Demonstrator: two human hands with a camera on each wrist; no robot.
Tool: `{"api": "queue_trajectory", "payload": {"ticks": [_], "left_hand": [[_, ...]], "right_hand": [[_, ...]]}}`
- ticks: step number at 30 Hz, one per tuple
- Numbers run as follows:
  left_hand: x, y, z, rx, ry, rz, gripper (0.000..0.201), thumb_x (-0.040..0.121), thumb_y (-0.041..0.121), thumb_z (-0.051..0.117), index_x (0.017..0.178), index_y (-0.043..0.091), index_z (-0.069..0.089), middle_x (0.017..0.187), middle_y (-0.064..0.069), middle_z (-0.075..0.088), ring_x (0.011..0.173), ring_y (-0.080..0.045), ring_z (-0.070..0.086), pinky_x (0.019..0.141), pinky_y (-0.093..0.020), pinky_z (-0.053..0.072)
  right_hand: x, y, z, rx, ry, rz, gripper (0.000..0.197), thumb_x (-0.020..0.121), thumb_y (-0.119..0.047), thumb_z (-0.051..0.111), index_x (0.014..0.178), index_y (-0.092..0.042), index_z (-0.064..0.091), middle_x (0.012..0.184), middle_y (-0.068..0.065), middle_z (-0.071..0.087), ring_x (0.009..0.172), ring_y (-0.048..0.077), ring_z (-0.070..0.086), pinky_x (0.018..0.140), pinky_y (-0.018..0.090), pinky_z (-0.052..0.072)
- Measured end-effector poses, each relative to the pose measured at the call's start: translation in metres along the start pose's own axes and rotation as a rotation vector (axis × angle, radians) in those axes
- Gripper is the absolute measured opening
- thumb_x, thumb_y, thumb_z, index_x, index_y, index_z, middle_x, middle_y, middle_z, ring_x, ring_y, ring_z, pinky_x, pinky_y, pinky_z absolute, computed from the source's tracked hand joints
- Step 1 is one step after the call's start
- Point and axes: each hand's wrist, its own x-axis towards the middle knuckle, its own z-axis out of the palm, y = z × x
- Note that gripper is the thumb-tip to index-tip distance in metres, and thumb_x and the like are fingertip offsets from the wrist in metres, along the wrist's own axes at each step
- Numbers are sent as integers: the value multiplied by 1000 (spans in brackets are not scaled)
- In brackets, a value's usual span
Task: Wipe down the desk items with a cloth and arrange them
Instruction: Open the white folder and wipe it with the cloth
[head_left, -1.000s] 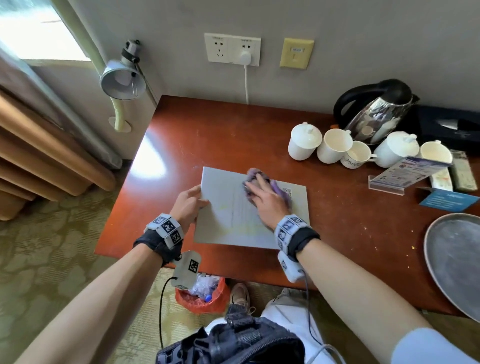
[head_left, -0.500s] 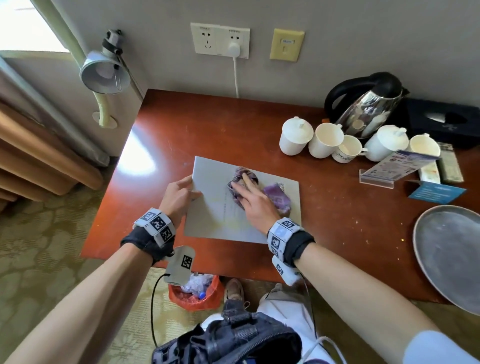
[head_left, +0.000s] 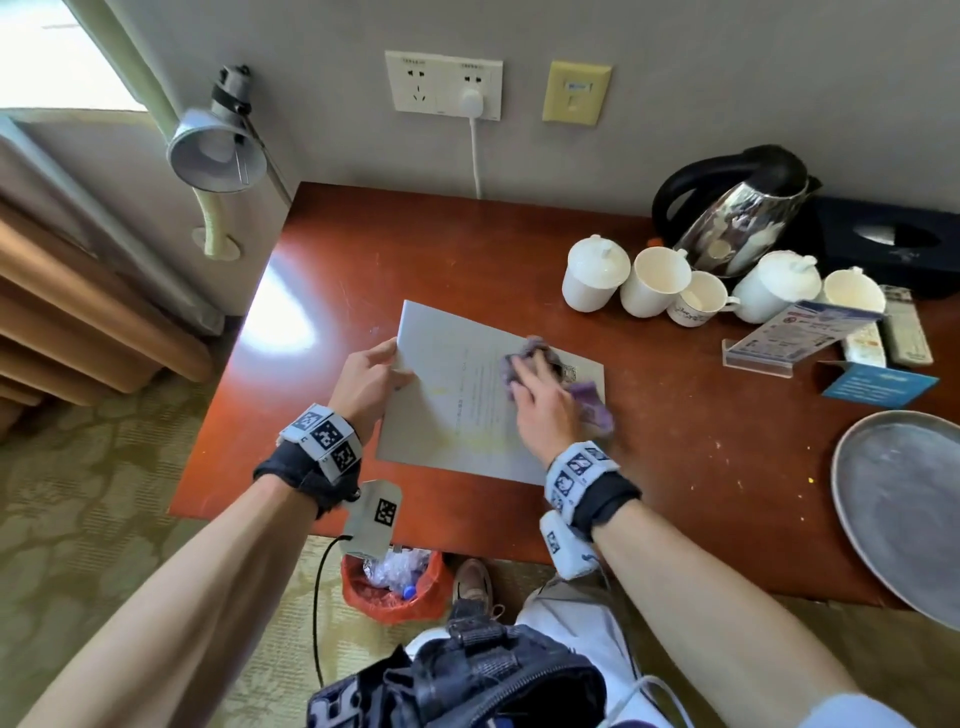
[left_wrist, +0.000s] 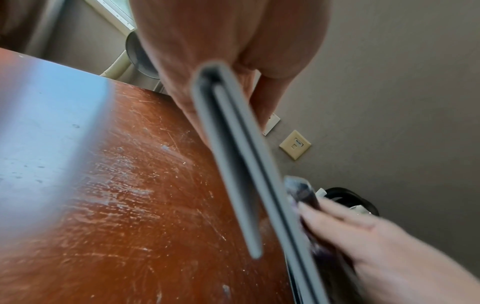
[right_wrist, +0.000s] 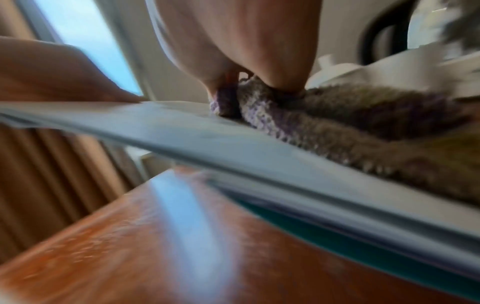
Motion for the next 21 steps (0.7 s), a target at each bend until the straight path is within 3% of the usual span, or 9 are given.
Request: {"api": "queue_trajectory", "payload": {"ticks": [4, 8, 12, 14, 15, 17, 19, 21], "left_hand": [[-3, 4, 1, -17, 8, 26, 46, 88, -13, 51, 116, 18, 69, 93, -5, 74, 70, -23, 66, 54, -28, 55], [-4, -1, -5, -15, 13, 13, 43, 89, -11, 53, 115, 19, 69, 96, -7, 73, 72, -25, 66, 51, -27, 53], [-6, -14, -11, -31, 7, -11, 46, 92, -7, 51, 122, 24, 66, 102, -6, 74, 81, -29, 68, 58, -33, 55], [-6, -17, -11, -42, -7, -6, 47, 93, -5, 50, 121, 29, 66, 101, -3, 74, 80, -28, 68, 64, -38, 57], [-6, -17, -11, -53, -15, 0, 47, 93, -5, 49, 117, 31, 67, 100, -3, 75, 79, -28, 68, 68, -40, 56], [-6, -14, -9, -73, -32, 16, 48, 93, -5, 45, 111, 32, 69, 97, -2, 76, 76, -26, 69, 68, -38, 57], [-6, -12, -8, -79, -47, 28, 48, 93, -5, 44, 111, 30, 70, 100, -5, 76, 77, -26, 69, 70, -38, 57], [-4, -12, -9, -90, -63, 33, 46, 93, -6, 44, 113, 26, 70, 104, -10, 75, 80, -27, 68, 74, -40, 57]], "right_hand": [[-19, -58, 31, -3, -61, -249, 40, 100, -35, 54, 140, -31, 55, 162, 1, 27, 146, 28, 31, 121, 54, 10], [-26, -35, 29, -16, -90, -357, 37, 99, -30, 54, 136, -30, 59, 157, 5, 36, 143, 33, 37, 120, 53, 18], [-12, 7, -2, -128, -61, -53, 38, 104, -34, 46, 141, -31, 53, 160, -4, 29, 145, 20, 33, 123, 35, 7], [-11, 10, -2, -116, -23, 29, 38, 104, -35, 45, 141, -30, 54, 161, -6, 27, 145, 20, 34, 120, 25, 2], [-11, 5, 2, -59, -3, 27, 37, 104, -34, 47, 139, -28, 56, 161, -4, 27, 145, 23, 34, 121, 26, 4], [-17, -11, 15, 61, -5, -44, 35, 102, -30, 52, 136, -26, 60, 161, -2, 29, 147, 26, 30, 123, 40, 12], [-31, -33, 27, 76, -56, -175, 35, 100, -29, 55, 135, -30, 60, 161, -4, 29, 147, 22, 26, 120, 52, 3], [-45, -51, 36, 49, -114, -301, 36, 100, -31, 55, 136, -33, 59, 160, -5, 29, 148, 27, 24, 116, 60, -2]]}}
